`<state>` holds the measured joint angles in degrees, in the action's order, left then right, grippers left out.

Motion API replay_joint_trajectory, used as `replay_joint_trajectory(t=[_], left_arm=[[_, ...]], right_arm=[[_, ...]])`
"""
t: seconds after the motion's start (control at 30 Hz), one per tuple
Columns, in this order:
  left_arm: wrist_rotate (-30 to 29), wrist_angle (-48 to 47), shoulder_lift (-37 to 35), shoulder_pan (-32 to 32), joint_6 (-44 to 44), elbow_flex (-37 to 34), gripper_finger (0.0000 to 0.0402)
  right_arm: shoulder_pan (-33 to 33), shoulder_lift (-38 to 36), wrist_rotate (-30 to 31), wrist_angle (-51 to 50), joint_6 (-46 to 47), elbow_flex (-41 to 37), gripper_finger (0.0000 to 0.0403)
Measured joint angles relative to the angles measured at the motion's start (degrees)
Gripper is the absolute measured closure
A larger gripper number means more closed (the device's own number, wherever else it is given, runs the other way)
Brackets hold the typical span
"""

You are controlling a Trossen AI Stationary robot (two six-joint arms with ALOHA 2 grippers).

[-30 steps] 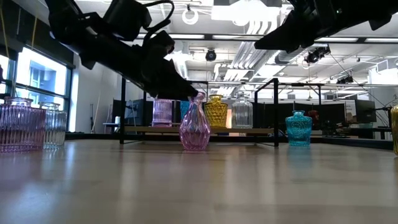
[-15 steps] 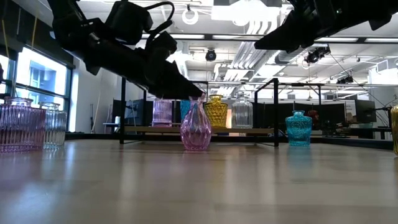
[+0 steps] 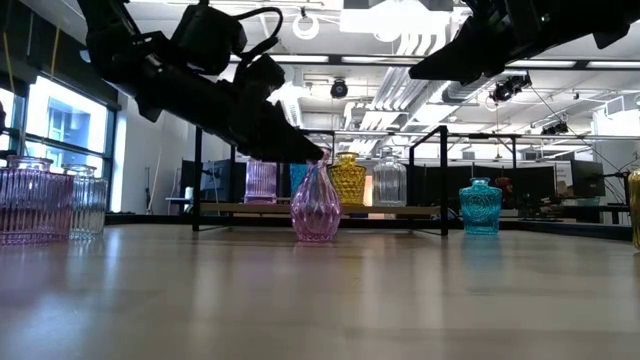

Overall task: Sort vases onto shelf
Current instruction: Put the bottom pink vase on the shelf aligned with the pink vase

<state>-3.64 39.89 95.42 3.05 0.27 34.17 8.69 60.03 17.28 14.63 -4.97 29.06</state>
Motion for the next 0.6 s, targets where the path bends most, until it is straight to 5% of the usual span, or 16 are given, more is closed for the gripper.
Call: replay_joint_trajectory(t=[0.6], left_arm=[[1.64,-1.84,1.35,0.0,2.36,2.83,0.0202]], right_arm=[[0.0,0.02,-0.13,-0.09,0.02,0.0,0.0403]])
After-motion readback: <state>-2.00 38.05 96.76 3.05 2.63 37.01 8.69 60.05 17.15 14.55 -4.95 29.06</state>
